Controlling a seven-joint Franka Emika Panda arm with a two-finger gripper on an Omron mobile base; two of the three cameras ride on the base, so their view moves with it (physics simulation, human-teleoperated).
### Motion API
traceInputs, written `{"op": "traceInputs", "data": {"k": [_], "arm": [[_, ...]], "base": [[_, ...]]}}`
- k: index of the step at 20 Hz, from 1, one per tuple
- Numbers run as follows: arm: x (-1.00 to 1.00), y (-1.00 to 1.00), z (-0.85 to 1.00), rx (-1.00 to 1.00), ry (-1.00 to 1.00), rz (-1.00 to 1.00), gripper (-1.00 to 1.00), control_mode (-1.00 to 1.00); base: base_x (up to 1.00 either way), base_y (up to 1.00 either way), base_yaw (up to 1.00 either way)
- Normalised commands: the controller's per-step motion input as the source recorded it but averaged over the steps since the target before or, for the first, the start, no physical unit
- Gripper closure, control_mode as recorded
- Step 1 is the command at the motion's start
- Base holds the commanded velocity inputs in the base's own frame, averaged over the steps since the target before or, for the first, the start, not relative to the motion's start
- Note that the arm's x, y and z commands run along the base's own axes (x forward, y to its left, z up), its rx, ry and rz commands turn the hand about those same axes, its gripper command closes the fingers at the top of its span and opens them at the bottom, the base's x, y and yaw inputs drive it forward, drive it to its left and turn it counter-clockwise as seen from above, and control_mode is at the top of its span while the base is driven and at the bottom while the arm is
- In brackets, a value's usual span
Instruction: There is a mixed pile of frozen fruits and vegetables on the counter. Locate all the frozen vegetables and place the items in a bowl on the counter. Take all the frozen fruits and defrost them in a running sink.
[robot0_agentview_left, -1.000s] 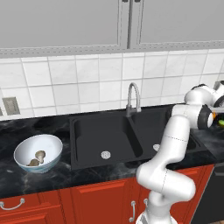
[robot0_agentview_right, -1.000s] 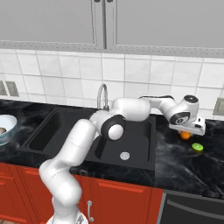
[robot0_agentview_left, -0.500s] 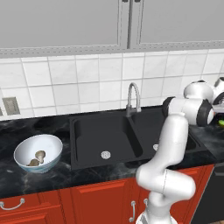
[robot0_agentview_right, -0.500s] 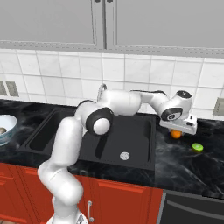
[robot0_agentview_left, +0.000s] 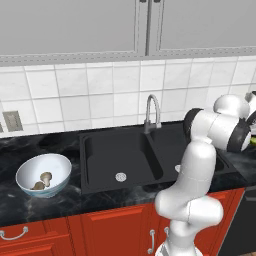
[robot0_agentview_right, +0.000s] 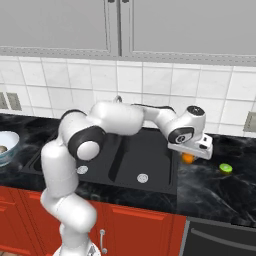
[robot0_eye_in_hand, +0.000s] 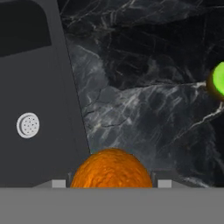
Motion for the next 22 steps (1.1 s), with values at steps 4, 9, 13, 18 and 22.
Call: {"op": "traceInputs", "data": {"k": [4,9,13,18,22], "arm": [[-0.41,0.57,0.42,-0.04,0.01,0.0,1.0,-1.0],[-0.06,0.48,0.46,-0.02,0.0,0.0,1.0,-1.0],[-0.02,0.41,0.16,0.0,0.04,0.0,1.0,-1.0],[0.0,0.38,0.01,0.0,0.04,0.0,1.0,-1.0],[0.0,0.44,0.01,0.0,0.0,0.0,1.0,-1.0]], "base": [[0.0,0.0,0.0],[0.0,0.0,0.0],[0.0,0.0,0.0],[0.0,0.0,0.0],[0.0,0.0,0.0]]}}
